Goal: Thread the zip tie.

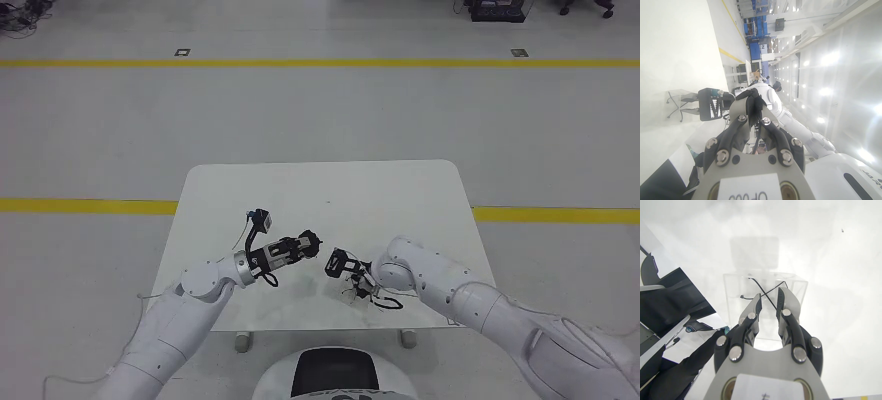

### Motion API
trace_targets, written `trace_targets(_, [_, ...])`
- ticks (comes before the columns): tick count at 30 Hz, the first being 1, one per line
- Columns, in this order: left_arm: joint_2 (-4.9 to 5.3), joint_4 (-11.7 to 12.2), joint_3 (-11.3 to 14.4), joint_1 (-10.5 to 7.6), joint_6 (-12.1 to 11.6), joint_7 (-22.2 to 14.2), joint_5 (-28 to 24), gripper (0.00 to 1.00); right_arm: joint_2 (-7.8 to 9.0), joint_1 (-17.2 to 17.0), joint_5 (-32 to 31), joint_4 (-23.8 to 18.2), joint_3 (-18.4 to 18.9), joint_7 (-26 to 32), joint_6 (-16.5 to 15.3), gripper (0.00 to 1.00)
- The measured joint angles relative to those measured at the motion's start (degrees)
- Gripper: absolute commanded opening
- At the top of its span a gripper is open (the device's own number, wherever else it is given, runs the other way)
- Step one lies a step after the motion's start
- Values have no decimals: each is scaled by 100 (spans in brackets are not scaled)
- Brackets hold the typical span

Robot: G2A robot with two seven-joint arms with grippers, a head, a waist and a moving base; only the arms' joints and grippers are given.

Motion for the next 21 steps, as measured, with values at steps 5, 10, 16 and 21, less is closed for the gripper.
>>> trace_targets(5, [0, 0, 0, 0, 0, 0, 0, 0, -58, 35, -33, 128, -78, -121, 0, 16])
trace_targets(10, [0, 0, 0, 0, 0, 0, 0, 0, -115, 73, -43, 236, -138, -136, 0, 17])
trace_targets(16, [0, 0, 0, 0, 0, 0, 0, 0, -162, 105, -53, 302, -174, -158, 0, 14])
trace_targets(21, [0, 0, 0, 0, 0, 0, 0, 0, -184, 116, -67, 334, -193, -110, 0, 9])
